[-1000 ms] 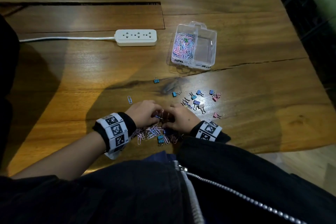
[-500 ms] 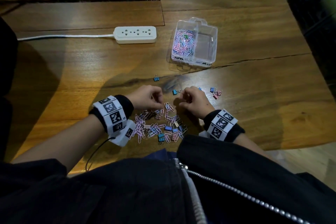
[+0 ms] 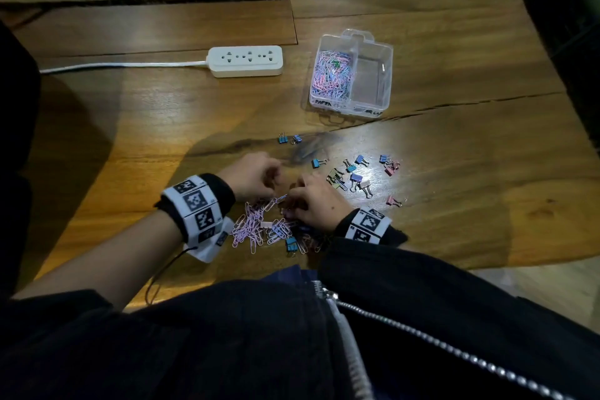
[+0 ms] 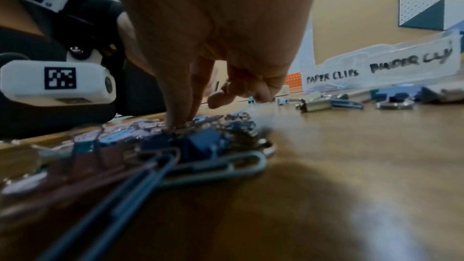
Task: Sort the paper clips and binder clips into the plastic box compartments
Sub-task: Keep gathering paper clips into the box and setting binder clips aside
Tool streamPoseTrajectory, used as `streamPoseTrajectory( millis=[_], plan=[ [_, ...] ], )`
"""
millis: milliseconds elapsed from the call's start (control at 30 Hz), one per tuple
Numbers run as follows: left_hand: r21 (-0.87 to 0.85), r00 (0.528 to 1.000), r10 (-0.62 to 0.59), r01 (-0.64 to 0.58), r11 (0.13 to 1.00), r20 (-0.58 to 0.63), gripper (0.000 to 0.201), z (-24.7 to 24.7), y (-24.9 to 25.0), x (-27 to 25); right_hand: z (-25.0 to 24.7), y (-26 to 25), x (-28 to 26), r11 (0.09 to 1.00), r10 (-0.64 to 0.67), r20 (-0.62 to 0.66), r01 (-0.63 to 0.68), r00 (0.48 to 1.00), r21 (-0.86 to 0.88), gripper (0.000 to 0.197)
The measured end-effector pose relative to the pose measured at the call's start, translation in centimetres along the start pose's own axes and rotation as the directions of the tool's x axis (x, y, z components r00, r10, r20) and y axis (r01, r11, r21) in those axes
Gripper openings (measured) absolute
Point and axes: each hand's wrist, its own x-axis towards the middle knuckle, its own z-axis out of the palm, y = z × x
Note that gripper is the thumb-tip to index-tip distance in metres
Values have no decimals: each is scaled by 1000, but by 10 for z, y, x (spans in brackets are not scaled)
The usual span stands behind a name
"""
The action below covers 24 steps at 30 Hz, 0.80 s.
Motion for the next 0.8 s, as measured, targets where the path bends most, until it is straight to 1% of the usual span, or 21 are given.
streamPoseTrajectory(
  millis=[67,100,133,200,233,333,400,500,567,600,667,733,800],
  plan=[
    [19,989,-11,9,1000,150,21,2,-5,-10,-1,2,0,999,10,14,-10,1000,42,25],
    [50,978,-17,7,999,210,23,5,-7,-14,-2,3,0,997,20,24,-22,999,76,22],
    [102,970,-16,-10,995,244,26,8,-9,-18,-3,4,0,992,36,43,-41,998,116,19],
    [192,966,-2,-48,980,257,32,15,-11,-23,-9,7,-1,967,79,59,-91,995,237,14],
    [205,968,7,-60,977,251,33,18,-11,-24,-13,9,-2,938,120,55,-131,991,321,12],
    [206,970,67,-117,972,233,26,25,-10,-25,-28,20,-7,807,270,-8,-221,963,547,4],
    [209,967,108,-158,965,231,20,27,-9,-25,-35,32,-9,767,345,-86,-228,935,600,13],
    [197,954,169,-220,955,248,11,27,-7,-24,-38,43,-16,763,412,-170,-237,895,602,15],
    [184,949,173,-226,957,264,14,27,-7,-24,-39,47,-22,765,402,-150,-241,903,598,17],
    [169,949,169,-218,961,265,17,27,-6,-23,-40,47,-26,775,370,-107,-242,923,584,16],
    [102,952,152,-185,977,266,24,25,-5,-22,-40,42,-32,834,259,37,-243,965,494,16],
    [-4,958,128,-131,991,258,30,20,-3,-19,-32,37,-36,914,147,154,-194,977,356,22],
    [-125,972,110,-85,988,208,27,14,2,-13,-22,34,-38,965,82,195,-127,977,228,29]
  ],
)
